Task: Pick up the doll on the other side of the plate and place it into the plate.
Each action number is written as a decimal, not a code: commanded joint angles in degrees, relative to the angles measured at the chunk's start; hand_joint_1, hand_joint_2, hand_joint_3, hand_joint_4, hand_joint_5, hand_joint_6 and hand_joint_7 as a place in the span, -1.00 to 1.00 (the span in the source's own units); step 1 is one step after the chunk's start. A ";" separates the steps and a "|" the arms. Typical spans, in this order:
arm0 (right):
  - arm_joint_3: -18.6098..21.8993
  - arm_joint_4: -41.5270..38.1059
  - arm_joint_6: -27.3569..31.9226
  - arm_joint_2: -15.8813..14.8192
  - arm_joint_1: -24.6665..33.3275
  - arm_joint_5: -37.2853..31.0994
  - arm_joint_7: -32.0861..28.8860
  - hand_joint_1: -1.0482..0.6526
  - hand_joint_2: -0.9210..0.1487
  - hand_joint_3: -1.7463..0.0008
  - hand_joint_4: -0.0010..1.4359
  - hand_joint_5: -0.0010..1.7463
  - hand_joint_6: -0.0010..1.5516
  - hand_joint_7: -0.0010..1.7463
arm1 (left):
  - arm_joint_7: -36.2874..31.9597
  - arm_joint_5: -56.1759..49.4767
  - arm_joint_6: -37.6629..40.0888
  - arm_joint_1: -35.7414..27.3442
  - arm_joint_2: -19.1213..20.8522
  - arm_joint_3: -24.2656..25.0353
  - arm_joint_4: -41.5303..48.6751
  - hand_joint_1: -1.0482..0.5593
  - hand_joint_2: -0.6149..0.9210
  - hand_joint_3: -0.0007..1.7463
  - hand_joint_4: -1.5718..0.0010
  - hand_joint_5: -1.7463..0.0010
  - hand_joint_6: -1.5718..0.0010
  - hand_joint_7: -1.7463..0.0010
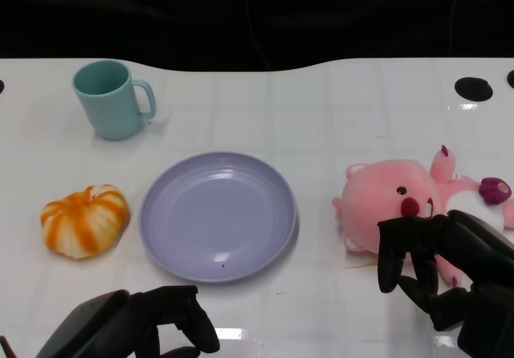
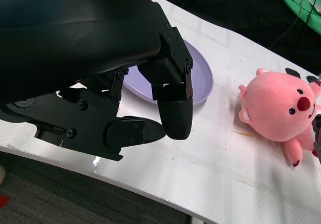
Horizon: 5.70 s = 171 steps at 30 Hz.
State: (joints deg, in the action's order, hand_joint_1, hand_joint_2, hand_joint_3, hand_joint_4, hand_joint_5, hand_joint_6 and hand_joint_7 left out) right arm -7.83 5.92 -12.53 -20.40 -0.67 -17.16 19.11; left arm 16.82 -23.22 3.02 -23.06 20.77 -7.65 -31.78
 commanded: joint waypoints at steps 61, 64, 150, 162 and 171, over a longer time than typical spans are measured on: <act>-5.51 -2.20 13.18 -9.19 -15.27 -25.54 2.48 -0.71 -0.88 0.99 -1.00 -0.87 -0.87 -1.00 | 0.54 -2.08 1.71 -0.28 1.34 -1.25 -1.92 -0.05 1.00 -0.52 0.21 -0.89 0.15 -0.20; -6.87 -5.77 12.78 -8.63 -16.98 -25.51 2.08 -0.71 -0.89 0.99 -0.99 -0.86 -0.87 -1.00 | 0.49 -2.20 1.82 -0.47 1.32 -1.31 -2.12 -0.05 1.00 -0.52 0.21 -0.89 0.15 -0.20; -14.78 -38.67 -7.79 12.67 -36.45 -19.87 -32.91 0.03 0.32 -0.70 0.41 1.00 -0.02 1.00 | -0.70 -8.79 4.14 0.25 -1.88 -7.07 -4.00 -0.01 0.99 -0.56 0.14 -0.91 0.06 -0.14; -19.28 -47.73 -6.18 19.71 -44.83 -22.78 -33.20 -0.06 0.16 -0.57 0.33 1.00 -0.07 1.00 | -0.64 -11.19 3.58 0.20 -2.15 -7.58 -3.78 0.01 1.00 -0.59 0.13 -0.85 0.06 -0.11; -22.10 -53.07 -4.15 24.27 -48.18 -24.77 -35.59 -0.04 0.08 -0.40 0.34 1.00 -0.11 1.00 | -0.92 -12.11 2.98 0.29 -2.45 -7.96 -3.01 0.01 1.00 -0.59 0.12 -0.81 0.05 -0.08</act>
State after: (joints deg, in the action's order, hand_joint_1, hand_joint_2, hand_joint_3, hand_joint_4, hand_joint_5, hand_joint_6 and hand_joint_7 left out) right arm -29.99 -46.51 -17.15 3.65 -47.10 -41.93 -15.23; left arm 16.77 -34.88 6.49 -22.85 18.07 -15.54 -35.30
